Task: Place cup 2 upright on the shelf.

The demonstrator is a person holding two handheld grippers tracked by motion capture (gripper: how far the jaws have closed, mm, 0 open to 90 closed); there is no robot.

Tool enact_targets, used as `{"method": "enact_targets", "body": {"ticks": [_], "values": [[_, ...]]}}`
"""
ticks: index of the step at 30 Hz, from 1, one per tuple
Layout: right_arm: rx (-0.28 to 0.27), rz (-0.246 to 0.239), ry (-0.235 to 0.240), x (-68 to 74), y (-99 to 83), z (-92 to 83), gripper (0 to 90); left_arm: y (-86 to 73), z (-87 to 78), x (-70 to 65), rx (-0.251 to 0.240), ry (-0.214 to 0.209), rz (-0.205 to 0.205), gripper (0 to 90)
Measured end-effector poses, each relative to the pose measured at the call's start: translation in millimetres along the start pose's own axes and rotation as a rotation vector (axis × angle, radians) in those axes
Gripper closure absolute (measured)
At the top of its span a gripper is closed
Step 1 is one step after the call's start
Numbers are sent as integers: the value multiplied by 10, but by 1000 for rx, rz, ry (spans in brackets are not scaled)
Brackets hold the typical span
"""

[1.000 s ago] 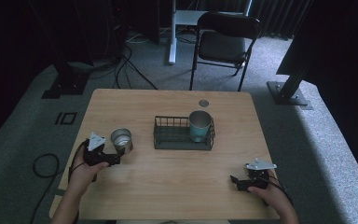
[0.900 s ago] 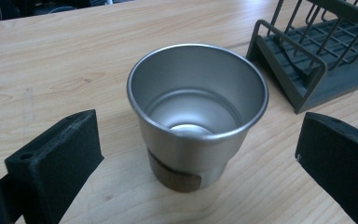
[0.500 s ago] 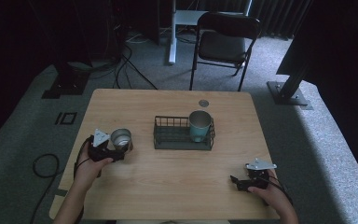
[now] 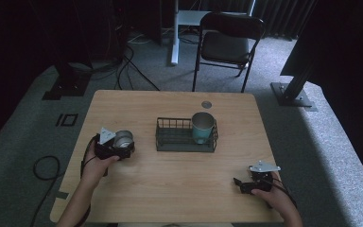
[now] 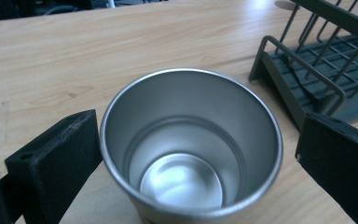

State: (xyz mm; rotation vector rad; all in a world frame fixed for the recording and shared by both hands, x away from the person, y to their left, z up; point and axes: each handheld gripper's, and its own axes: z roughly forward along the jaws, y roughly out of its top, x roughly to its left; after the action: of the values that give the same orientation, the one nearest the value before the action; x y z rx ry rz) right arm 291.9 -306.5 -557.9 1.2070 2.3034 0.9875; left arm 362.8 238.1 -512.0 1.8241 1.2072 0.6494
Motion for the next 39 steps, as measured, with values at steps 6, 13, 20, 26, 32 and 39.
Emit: {"method": "enact_targets", "body": {"ticks": [6,13,20,26,32,39], "values": [[0,2,1,-1,0,-1,110,5,57,-18,-2,12,0,8],[0,2,1,0,0,0,110,-21,93,-19,10,30,8,8],[0,1,0,0,0,0,110,-18,132,-35,0,32,-3,39],[0,0,0,-1,0,0,110,-21,127,-25,-7,51,-13,132],[0,1,0,0,0,0,110,-6,121,-11,1,49,-8,139],[0,0,0,0,0,0,110,71,51,-1,-24,39,1,139]]}}
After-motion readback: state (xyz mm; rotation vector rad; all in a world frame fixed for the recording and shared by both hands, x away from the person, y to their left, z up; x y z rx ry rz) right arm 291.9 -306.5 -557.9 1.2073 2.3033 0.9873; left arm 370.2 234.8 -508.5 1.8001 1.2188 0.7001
